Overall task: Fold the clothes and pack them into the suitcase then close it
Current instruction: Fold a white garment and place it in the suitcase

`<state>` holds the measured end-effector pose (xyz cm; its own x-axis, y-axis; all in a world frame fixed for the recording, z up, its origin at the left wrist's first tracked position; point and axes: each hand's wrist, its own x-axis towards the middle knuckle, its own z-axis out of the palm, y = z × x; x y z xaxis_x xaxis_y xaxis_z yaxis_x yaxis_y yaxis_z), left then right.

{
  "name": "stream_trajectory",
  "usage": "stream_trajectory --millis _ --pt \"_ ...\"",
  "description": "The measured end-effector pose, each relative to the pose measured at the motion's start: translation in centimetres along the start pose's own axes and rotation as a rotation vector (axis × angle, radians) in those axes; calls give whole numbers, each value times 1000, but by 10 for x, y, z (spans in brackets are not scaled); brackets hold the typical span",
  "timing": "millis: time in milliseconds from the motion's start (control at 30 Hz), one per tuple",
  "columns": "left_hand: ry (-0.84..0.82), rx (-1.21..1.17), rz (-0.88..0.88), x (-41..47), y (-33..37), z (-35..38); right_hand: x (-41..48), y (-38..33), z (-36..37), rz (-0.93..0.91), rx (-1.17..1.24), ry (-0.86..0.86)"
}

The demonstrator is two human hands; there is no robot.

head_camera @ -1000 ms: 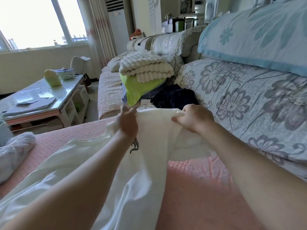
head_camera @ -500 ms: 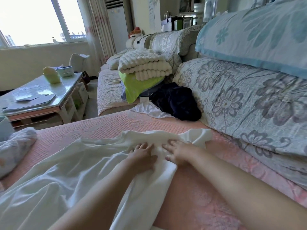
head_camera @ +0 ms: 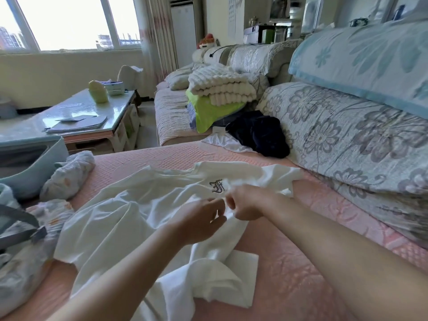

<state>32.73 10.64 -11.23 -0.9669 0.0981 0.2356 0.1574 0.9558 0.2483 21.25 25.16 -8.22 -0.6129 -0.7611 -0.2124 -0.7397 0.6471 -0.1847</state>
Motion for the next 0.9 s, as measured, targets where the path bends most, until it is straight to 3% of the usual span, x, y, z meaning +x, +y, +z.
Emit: stream_trajectory --millis 100,233,300,367,467,633,700,733,833,900 --pt "-98 47 0 -39 10 -13 -32 -17 15 -5 22 -81" --pt "-447 65 -73 -77 23 -15 -62 -25 31 -34 15 -174" --pt "-481 127 -27 -86 29 -12 -71 -26 42 -33 24 -261" --pt "-412 82 9 -91 29 -11 -77 -26 55 -32 -57 -254" --pt "-160 -196 -119 -92 26 -13 -82 -27 67 -83 -116 -30" --pt "355 -526 -338 -81 15 -42 -94 -25 51 -88 321 281" --pt "423 -665 -396 -81 17 -63 -99 -21 42 -59 479 423" --pt "320 -665 -435 -83 18 -70 -101 -17 40 -37 498 428" --pt "-478 -141 -605 -95 3 -70 -110 -7 45 14 326 213" --pt "-628 295 -658 -100 -5 -58 -111 -6 54 30 261 82"
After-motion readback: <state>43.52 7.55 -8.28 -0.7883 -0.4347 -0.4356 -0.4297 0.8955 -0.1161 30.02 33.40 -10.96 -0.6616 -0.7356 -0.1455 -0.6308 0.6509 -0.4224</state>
